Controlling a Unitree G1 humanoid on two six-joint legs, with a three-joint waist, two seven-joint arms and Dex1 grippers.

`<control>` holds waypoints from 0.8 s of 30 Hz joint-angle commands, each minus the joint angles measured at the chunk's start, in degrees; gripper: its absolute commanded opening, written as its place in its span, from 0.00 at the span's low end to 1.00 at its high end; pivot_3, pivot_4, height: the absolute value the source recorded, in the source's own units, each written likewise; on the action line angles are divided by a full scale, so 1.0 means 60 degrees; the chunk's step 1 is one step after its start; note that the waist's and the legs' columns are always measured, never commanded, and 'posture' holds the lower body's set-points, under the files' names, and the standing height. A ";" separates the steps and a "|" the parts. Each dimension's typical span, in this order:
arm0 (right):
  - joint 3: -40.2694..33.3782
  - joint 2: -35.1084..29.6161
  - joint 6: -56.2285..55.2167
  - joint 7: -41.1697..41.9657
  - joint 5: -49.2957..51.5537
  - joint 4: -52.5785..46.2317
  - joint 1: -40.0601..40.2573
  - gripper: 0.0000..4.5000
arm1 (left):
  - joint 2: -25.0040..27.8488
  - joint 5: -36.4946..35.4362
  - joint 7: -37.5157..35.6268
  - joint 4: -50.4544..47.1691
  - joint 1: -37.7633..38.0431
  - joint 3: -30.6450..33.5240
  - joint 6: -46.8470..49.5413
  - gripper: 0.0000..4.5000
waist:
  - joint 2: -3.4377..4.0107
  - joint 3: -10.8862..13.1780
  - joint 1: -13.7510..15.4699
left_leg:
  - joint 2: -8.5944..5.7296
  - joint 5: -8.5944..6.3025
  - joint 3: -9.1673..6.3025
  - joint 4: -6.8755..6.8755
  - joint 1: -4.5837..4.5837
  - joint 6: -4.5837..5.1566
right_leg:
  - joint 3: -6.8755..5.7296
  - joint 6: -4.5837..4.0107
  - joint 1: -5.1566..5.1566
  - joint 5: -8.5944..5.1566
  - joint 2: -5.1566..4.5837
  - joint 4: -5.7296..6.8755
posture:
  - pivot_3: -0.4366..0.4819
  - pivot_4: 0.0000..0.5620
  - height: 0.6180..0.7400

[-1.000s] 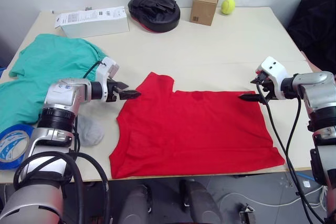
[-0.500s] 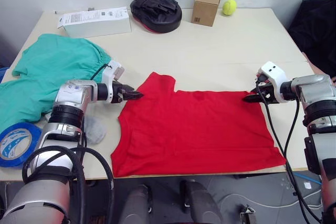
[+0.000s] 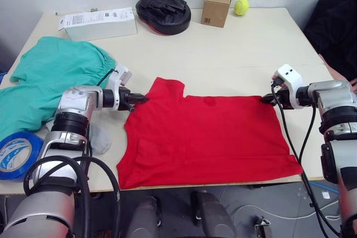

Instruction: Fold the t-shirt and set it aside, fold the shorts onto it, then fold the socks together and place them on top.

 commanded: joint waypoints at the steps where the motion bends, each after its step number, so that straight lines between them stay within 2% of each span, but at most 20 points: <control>1: -0.0490 -0.0308 -0.0358 0.0293 0.0383 -0.0557 0.0052 0.00 | 0.0198 -0.0158 -0.0083 -0.0616 0.0053 0.0437 -0.0482 0.01 | 0.0000 0.0000 -0.0003 | 0.0001 0.0000 0.0000 0.0000 0.0000 0.0000 | 0.0000 0.0000 0.0000 0.0000 0.0000 0.0000 | 0.48 0.27 1.00; 3: -0.0579 -0.0388 -0.0685 0.0542 0.0486 -0.0873 0.0241 0.00 | 0.0187 -0.0177 -0.0075 -0.0837 0.0119 0.0560 -0.0747 0.01 | 0.0000 0.0000 -0.0001 | 0.0000 0.0000 0.0001 0.0000 0.0000 0.0000 | 0.0000 0.0000 0.0000 0.0000 0.0000 0.0000 | 0.48 0.27 1.00; 7: -0.0919 -0.0662 -0.2078 0.1347 0.0973 -0.2435 0.1335 0.00 | 0.0317 0.0007 -0.0242 -0.2205 0.0800 0.0563 -0.2279 0.01 | 0.0000 0.0000 0.0012 | 0.0003 -0.0003 0.0000 -0.0002 0.0000 -0.0004 | -0.0001 0.0001 0.0002 0.0000 0.0001 0.0001 | 0.48 0.27 1.00; 14: -0.1463 -0.1083 -0.4388 0.1846 0.1597 -0.4837 0.3713 0.00 | 0.0817 0.0709 -0.0324 -0.4482 0.2835 0.0238 -0.4956 0.01 | 0.0000 0.0000 0.0014 | 0.0006 -0.0007 0.0015 -0.0002 0.0013 -0.0002 | 0.0014 0.0002 0.0007 0.0001 0.0000 -0.0002 | 0.48 0.27 1.00; 19: -0.1805 -0.1279 -0.6423 0.1613 0.1677 -0.4924 0.4537 0.00 | 0.0991 0.1109 0.0170 -0.5347 0.3874 0.0453 -0.6314 0.01 | 0.0000 0.0000 0.0019 | 0.0005 -0.0015 0.0021 -0.0002 0.0023 0.0014 | 0.0024 0.0002 0.0013 0.0001 -0.0006 0.0000 | 0.48 0.27 1.00; 24: -0.1509 -0.1747 -0.9092 0.1816 0.1243 -0.4192 0.5119 0.00 | 0.1217 0.1590 0.0870 -0.5677 0.4554 0.0731 -0.7868 0.01 | 0.0000 0.0000 0.0013 | 0.0006 -0.0021 0.0027 -0.0006 0.0051 0.0024 | 0.0054 0.0002 0.0037 0.0001 -0.0007 -0.0004 | 0.48 0.27 1.00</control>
